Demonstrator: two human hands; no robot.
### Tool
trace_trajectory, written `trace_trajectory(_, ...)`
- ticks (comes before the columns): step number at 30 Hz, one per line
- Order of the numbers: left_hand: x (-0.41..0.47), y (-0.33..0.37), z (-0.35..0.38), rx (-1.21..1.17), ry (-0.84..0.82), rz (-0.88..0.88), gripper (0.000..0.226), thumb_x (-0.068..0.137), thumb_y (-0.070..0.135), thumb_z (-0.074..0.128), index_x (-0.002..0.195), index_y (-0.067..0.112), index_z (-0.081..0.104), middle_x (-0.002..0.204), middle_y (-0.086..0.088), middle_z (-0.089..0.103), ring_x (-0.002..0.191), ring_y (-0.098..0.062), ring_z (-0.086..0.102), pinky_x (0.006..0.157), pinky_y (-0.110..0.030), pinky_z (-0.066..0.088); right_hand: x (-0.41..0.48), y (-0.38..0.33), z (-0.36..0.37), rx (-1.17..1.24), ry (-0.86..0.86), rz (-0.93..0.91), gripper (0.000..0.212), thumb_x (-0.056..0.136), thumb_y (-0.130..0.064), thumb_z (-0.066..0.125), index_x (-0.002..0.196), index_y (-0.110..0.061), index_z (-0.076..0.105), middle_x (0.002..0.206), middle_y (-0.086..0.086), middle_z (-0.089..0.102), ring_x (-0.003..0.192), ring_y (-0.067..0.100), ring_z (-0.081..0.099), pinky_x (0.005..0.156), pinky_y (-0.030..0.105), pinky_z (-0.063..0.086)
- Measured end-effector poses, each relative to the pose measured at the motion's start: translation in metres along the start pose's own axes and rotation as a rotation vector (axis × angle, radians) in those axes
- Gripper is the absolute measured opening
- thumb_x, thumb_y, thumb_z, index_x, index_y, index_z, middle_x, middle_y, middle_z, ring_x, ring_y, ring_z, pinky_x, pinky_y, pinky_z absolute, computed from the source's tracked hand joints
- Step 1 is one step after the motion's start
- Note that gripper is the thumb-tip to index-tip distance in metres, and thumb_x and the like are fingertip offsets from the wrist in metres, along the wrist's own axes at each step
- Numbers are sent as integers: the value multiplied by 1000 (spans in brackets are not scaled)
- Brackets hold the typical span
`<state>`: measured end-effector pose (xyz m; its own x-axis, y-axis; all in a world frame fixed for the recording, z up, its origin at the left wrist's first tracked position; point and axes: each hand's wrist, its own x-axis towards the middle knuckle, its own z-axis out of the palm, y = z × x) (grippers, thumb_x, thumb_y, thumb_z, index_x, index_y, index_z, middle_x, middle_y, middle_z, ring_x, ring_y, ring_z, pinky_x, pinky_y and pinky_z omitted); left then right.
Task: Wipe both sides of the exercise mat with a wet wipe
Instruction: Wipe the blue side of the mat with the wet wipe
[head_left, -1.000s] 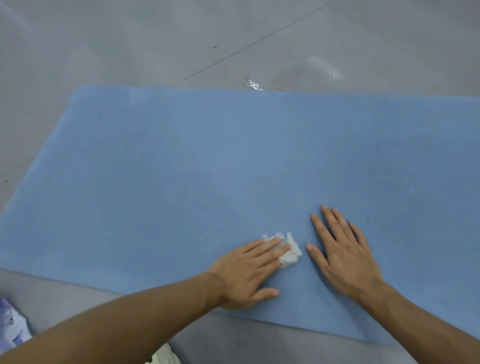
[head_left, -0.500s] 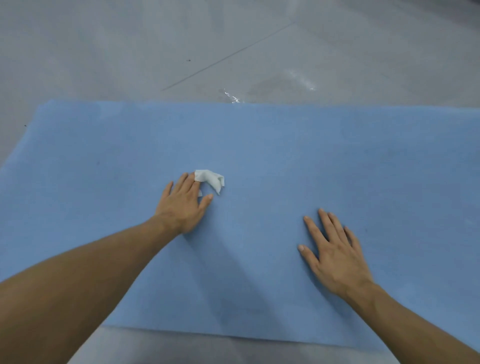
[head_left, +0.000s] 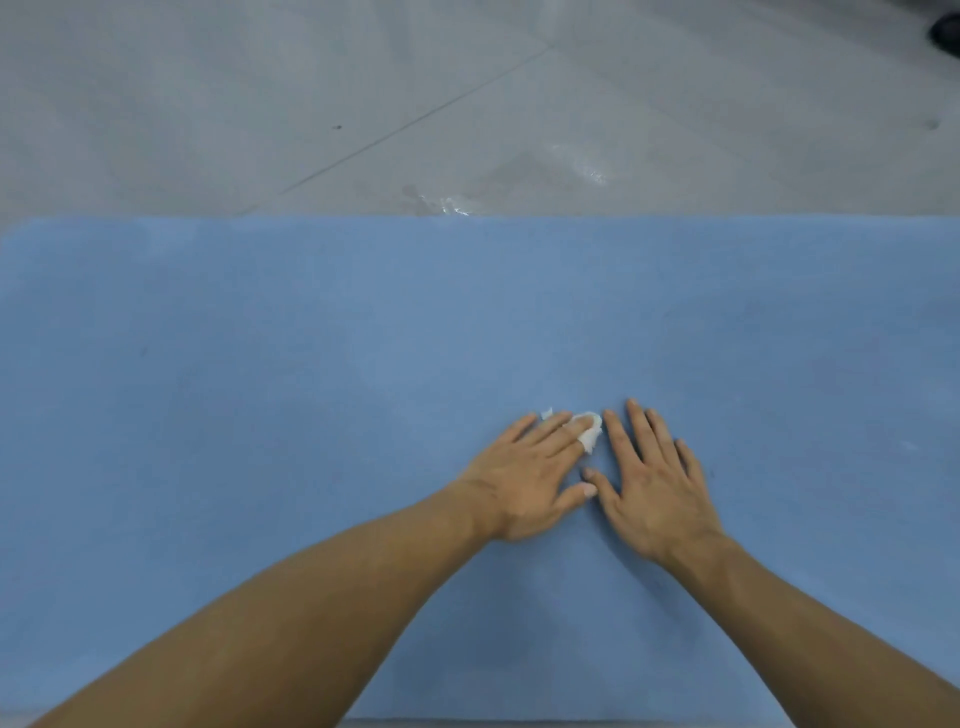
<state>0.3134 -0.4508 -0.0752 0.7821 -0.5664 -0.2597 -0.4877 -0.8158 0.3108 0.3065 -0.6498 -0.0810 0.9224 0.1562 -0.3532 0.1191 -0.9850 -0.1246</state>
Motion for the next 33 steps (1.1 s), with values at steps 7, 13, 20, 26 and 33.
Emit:
trace_trajectory(7, 2, -98, -33, 12, 68, -352, 92, 87, 69, -5, 165, 24, 13, 173, 9, 11, 159, -10, 2, 127, -43, 0, 2, -2, 4, 21, -3, 8, 92, 80, -73, -9, 164, -35, -9, 172, -7, -20, 158, 15, -17, 127, 42, -3)
trace_trajectory(13, 8, -152, -53, -23, 162, -751, 70, 107, 56, 23, 165, 17, 16, 173, 3, 7, 159, -19, 4, 128, -49, 4, 3, -1, 3, 37, -6, 2, 91, 78, -73, -12, 162, -36, -16, 170, -7, -24, 157, 14, -21, 127, 41, -6)
trace_trajectory(20, 62, -76, -33, -112, 155, -348, 87, 95, 61, 6, 165, 9, 9, 173, -8, 2, 160, -22, -4, 129, -39, 3, 3, 1, 6, 65, 13, -10, 90, 81, -74, -8, 163, -36, -12, 171, -8, -22, 157, 12, -21, 126, 41, -7)
trace_trajectory(26, 81, 9, -19, -108, -13, 109, 61, 111, 33, 30, 166, 14, 11, 174, 0, 5, 159, -14, -7, 129, -35, -1, 0, 8, 6, 88, 57, -63, 90, 91, -74, 3, 166, -24, -5, 173, -5, -14, 157, 10, -20, 126, 36, -9)
trace_trajectory(33, 67, -38, -21, -28, 50, 24, 65, 105, 44, 22, 165, 19, 18, 173, 4, 10, 160, -15, 6, 128, -32, 1, -15, 43, 14, 48, 131, -52, 88, 94, -79, 19, 166, -30, 13, 174, -5, 1, 160, 13, 0, 126, 33, 3)
